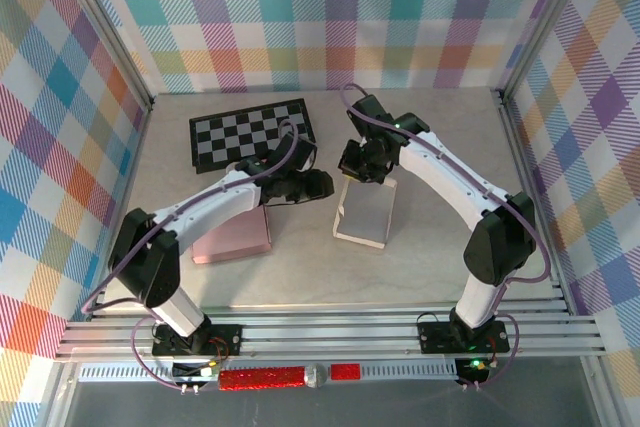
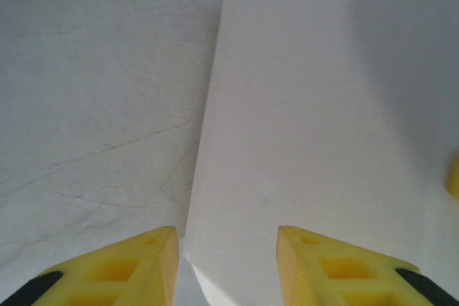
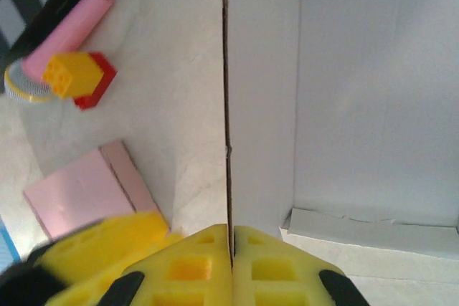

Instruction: Fold the paper box

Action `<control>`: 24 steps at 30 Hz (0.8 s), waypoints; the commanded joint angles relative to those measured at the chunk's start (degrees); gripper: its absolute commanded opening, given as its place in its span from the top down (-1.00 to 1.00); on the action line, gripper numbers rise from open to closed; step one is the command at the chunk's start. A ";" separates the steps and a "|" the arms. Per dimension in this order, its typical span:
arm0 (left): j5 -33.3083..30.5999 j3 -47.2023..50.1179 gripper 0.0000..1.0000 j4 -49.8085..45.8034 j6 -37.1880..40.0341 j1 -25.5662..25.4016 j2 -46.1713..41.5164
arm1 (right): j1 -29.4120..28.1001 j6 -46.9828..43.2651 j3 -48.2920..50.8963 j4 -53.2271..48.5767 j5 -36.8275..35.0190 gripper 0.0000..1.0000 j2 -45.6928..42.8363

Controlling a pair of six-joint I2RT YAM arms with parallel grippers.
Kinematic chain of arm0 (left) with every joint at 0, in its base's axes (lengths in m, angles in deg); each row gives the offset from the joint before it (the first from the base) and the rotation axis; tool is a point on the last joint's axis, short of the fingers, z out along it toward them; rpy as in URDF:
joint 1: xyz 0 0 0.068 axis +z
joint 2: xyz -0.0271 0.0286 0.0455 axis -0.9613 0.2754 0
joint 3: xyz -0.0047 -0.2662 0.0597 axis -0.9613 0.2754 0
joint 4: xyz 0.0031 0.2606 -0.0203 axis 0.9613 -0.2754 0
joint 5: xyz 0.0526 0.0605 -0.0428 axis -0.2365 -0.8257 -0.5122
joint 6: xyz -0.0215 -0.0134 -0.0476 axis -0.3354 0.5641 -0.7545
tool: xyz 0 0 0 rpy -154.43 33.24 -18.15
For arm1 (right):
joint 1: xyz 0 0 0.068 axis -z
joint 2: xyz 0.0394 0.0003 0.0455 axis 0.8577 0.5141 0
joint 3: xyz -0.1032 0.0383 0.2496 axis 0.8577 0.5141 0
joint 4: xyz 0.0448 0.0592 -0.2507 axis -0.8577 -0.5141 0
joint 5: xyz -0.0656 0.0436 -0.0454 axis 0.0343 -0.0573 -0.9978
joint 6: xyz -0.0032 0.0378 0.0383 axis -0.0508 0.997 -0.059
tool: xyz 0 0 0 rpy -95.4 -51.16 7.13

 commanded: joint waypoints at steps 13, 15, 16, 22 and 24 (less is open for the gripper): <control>-3.00 3.27 0.20 -12.89 9.10 -0.28 -14.98 | -0.14 54.32 -15.83 -25.73 -21.75 1.00 6.26; -2.92 3.60 0.20 -14.08 9.66 -0.20 -16.33 | 0.11 58.68 -16.37 -25.54 -22.02 1.00 7.07; -2.55 3.73 0.19 -14.70 9.88 -0.10 -16.82 | 0.39 60.58 -16.47 -25.01 -21.80 1.00 7.47; 0.59 3.52 0.19 -17.62 12.25 -0.02 -17.21 | 3.57 67.96 -22.26 -25.53 -17.19 1.00 13.50; 1.77 3.01 0.19 -18.45 13.89 -0.04 -17.42 | 4.15 68.55 -22.80 -23.80 -17.37 0.97 14.31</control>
